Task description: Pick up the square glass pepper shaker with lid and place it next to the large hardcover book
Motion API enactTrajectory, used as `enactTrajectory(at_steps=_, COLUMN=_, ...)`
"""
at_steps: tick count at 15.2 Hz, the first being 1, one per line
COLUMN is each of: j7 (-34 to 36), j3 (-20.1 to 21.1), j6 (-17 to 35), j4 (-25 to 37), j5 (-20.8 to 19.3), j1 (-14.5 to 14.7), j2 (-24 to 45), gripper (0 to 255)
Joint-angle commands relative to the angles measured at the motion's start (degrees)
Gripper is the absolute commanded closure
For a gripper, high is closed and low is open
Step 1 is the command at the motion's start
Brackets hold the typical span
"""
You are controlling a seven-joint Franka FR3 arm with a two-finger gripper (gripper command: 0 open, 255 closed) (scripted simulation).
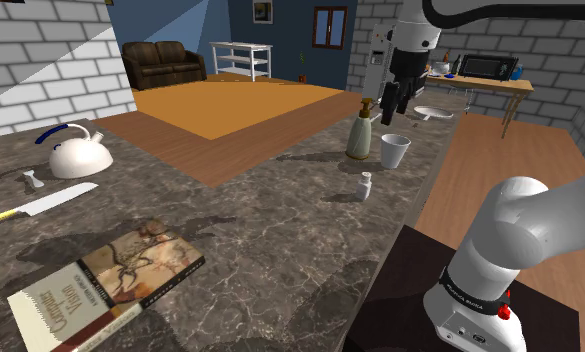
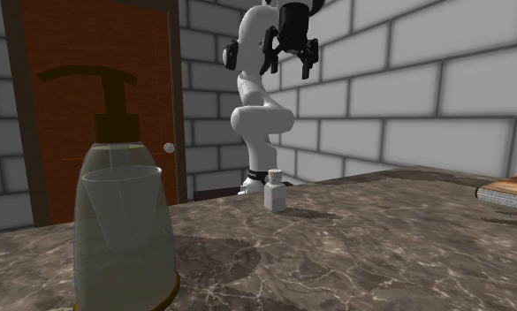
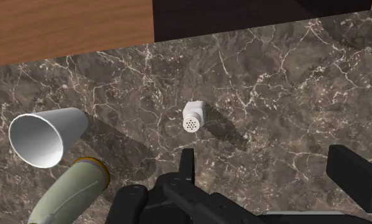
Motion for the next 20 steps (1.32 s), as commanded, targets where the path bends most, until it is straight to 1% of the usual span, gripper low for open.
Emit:
enactTrajectory(at_steps=1, j7=0.0, j3=0.0, j6=0.0, j4=0.0, j5=0.0, j1=0.0, j2=0.0, gripper=0)
enactTrajectory(at_steps=6, j7=-0.7, j3=-3.31, j6=10.24, j4=-7.08, j5=-0.82, j1=-0.99, j2=2.51, gripper=0)
enactTrajectory(at_steps=11, j7=-1.65, j3=-6.78, j6=21.15, j4=-12.35, j5=-1.45, j1=-1.91, j2=7.53, gripper=0)
enactTrajectory(at_steps=18, j7=-3.93, j3=-11.98, j6=37.28, j4=-16.26, j5=-0.93, j1=-2.24, j2=19.04, gripper=0)
enactTrajectory(at_steps=20, j7=-4.26, j3=-12.55, j6=39.59, j4=-16.79, j5=-0.71, j1=-2.15, j2=20.78, gripper=0)
